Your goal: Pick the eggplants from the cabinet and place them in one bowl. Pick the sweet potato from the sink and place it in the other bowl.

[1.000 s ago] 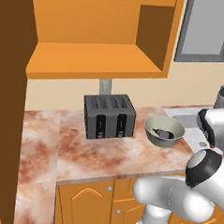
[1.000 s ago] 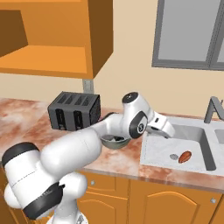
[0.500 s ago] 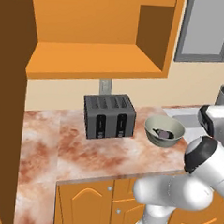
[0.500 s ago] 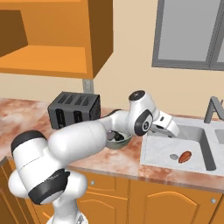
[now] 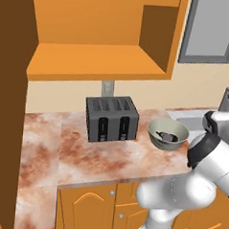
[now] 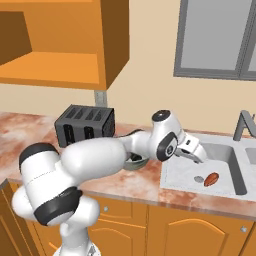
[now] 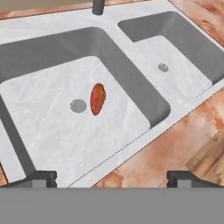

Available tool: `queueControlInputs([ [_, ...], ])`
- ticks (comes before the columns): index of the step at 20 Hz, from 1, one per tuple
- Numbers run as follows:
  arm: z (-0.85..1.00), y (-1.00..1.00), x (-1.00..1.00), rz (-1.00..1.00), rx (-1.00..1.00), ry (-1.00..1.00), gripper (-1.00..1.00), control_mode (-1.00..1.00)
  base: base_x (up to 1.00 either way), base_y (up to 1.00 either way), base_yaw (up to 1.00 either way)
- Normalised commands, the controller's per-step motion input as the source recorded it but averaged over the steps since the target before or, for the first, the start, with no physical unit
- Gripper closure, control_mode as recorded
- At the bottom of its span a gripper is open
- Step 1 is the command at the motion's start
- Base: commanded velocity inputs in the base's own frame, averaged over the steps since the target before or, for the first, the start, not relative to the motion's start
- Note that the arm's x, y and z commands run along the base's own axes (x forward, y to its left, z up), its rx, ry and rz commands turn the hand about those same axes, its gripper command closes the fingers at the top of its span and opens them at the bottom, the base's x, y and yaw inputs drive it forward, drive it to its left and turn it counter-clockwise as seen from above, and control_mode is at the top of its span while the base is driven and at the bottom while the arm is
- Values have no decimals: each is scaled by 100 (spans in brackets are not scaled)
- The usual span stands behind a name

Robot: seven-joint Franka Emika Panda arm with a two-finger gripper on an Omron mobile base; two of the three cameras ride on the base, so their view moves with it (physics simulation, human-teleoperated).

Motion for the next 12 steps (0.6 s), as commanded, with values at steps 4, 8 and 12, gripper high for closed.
queueControlInputs([
  [4, -31, -20, 6, 0, 6, -3, -100, -100, 0, 0, 0],
  [8, -32, -22, 12, 0, 4, -6, -100, -100, 0, 0, 0],
  [12, -30, -25, 17, 0, 3, -7, -100, -100, 0, 0, 0],
])
